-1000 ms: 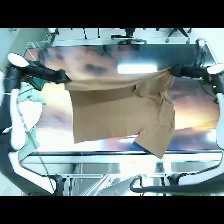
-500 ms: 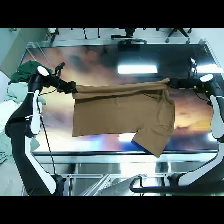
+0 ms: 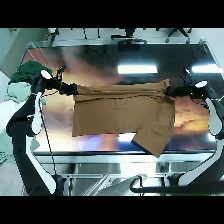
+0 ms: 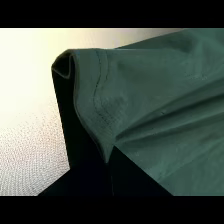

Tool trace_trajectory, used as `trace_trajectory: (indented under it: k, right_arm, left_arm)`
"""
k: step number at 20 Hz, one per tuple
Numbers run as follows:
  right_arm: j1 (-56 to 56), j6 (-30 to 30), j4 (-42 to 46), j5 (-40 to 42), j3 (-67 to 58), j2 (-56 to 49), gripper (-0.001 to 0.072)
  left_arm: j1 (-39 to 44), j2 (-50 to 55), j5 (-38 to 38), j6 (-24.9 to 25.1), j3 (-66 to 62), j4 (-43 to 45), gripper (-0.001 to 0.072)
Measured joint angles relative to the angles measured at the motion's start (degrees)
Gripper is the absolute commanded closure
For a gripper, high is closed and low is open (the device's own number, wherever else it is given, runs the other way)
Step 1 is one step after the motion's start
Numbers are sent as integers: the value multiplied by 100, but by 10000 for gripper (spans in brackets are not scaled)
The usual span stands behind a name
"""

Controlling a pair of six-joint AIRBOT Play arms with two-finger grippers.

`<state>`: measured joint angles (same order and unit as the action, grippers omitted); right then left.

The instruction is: Fold the shirts.

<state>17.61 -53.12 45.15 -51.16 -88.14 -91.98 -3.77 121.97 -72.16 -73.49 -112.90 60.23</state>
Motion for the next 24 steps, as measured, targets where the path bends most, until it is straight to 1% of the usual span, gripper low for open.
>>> trace_trajectory:
  k: [1, 2, 4, 6, 9, 12, 15, 16, 17, 18, 21, 22, 23, 24]
  right_arm:
    - [0, 48, -44, 0, 0, 26, 406]
    - [7, 98, -116, -33, -4, 103, 344]
    - [35, 166, -205, -138, -37, 400, 337]
    - [131, 114, -101, -289, -52, 844, 338]
    - [461, -535, 531, -695, -15, 1539, 339]
    - [929, -1176, 1150, -1495, 367, 2098, 339]
    - [1410, -1486, 1434, -2157, 1226, 2651, 336]
    - [1521, -1554, 1469, -2245, 1545, 2811, 296]
    - [1628, -1606, 1491, -2299, 1952, 2997, 125]
    - [1683, -1639, 1480, -2337, 2304, 3134, 43]
    - [1781, -1788, 1440, -2409, 3294, 3427, 43]
    - [1799, -1821, 1440, -2417, 3556, 3486, 43]
    - [1808, -1838, 1427, -2420, 3753, 3526, 43]
    - [1814, -1853, 1419, -2415, 3956, 3556, 43]
  left_arm:
    - [0, -39, -9, 0, 2, 39, 57]
    - [-13, -103, -55, -2, 2, 24, 43]
    - [-68, -343, -223, -24, 4, -33, 43]
    - [-203, -680, -485, -101, 4, -46, 43]
    - [-476, -1294, -968, -234, 382, -7, 43]
    - [-715, -1989, -1198, -282, 1615, 9, 44]
    - [-850, -2662, -1010, -205, 3394, 20, 43]
    - [-866, -2837, -831, -149, 3958, 0, 43]
    - [-863, -2981, -623, -92, 4492, -24, 43]
    - [-835, -3084, -398, -15, 4924, -105, 43]
    - [-629, -3274, 103, 249, 5849, -669, 46]
    - [-529, -3300, 256, 315, 6019, -815, 183]
    - [-433, -3311, 369, 367, 6135, -872, 411]
    - [-345, -3314, 476, 404, 6205, -874, 625]
